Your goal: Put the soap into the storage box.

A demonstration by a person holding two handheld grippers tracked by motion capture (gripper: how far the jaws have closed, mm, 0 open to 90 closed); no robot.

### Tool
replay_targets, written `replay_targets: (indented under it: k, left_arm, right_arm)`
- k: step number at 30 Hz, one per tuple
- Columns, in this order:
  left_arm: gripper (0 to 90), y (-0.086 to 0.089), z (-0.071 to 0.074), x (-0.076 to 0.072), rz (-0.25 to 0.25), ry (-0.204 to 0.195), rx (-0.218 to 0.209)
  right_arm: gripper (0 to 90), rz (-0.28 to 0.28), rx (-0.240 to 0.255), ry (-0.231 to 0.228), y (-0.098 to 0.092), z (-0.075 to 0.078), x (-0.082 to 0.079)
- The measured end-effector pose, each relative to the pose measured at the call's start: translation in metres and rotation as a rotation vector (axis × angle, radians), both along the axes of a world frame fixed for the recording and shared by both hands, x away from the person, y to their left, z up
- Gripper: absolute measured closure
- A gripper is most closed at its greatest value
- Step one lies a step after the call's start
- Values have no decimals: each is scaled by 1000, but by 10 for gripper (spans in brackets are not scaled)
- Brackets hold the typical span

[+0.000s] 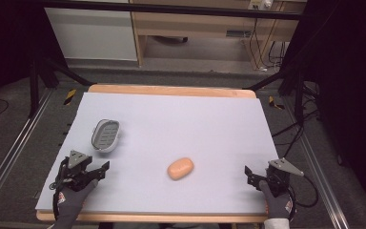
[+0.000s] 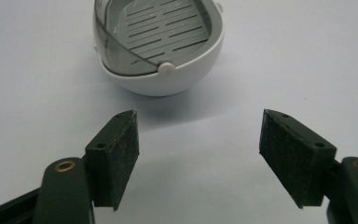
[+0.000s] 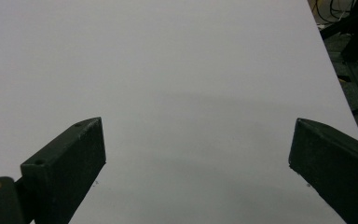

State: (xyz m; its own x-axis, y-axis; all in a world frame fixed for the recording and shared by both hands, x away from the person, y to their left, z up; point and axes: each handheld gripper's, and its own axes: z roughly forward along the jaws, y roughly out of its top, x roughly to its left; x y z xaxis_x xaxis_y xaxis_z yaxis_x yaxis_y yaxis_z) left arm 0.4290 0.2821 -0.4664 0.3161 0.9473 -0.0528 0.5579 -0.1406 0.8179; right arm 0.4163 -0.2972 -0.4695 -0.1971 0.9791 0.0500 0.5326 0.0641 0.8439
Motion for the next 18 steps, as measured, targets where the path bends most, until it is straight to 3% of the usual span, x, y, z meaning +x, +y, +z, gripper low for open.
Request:
replay_targets:
  k: [10,18]
  left_arm:
    - [292,-19,2,-4,-71,3,8]
    - [295,-37,6,-9,-131,-14,28]
  right_arm:
    - [41,45,-56,22,14,-5,1]
    - [49,20,-62,1,13,-4,0]
